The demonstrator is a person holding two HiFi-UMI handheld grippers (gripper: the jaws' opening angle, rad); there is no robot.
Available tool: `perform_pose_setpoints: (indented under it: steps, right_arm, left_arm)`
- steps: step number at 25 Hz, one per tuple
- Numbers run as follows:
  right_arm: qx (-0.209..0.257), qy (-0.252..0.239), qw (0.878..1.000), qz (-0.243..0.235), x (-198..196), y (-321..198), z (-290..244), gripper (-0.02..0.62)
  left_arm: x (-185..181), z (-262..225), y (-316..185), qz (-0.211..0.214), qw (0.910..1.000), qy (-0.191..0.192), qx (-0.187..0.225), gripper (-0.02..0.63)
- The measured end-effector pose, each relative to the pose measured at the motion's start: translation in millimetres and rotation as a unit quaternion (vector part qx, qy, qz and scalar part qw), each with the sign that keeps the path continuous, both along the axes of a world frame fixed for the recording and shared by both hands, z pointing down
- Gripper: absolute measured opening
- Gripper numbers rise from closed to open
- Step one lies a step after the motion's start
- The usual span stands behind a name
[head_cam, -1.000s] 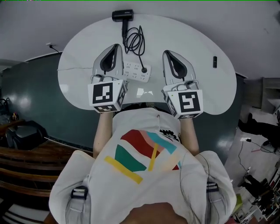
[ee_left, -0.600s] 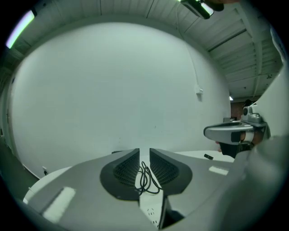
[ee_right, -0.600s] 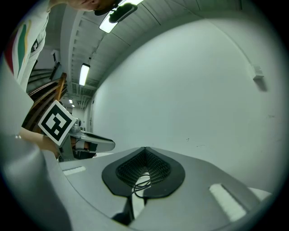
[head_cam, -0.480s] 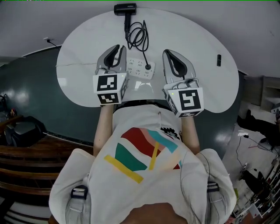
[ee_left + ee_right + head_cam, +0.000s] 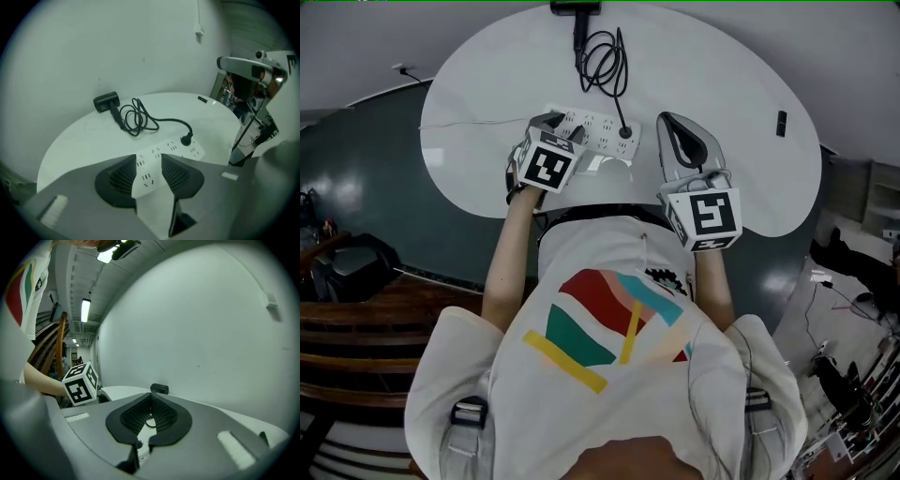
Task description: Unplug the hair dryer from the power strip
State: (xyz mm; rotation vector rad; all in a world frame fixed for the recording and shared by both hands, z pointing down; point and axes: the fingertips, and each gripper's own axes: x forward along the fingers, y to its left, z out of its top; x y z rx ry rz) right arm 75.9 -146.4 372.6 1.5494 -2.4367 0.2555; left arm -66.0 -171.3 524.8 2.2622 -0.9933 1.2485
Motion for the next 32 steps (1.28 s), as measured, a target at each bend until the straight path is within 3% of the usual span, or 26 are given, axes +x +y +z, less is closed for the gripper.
perform_pose_setpoints:
  steps: [4, 11, 18, 28, 32]
  right_arm:
    - [-0.021, 0.005, 1.000, -0.006, -4, 3, 14, 0.015]
    - [-0.037, 0.015, 0.999, -0.017, -13, 9, 22, 0.015]
    - [-0.060, 0.006, 0.998, -0.011, -13, 16, 36, 0.015]
    - [-0.061, 0.017, 0.998, -0.016, -13, 15, 38, 0.015]
    - [-0.065, 0.014, 0.998, -0.015, -12, 17, 41, 0.015]
  left_arm:
    - [-4, 14, 2, 0.016, 0.9990, -0.007, -0.042, 0.169]
    - [0, 29, 3, 0.055, 0.9963, -0.034, -0.056, 0.232]
    - [-1, 39, 13, 0.054, 0.9941, -0.043, -0.084, 0.252]
    - [-6, 32, -4, 0.058, 0.9960, -0.046, -0.050, 0.264]
    - [-2, 33, -2, 0.054, 0.9960, -0.042, -0.057, 0.275]
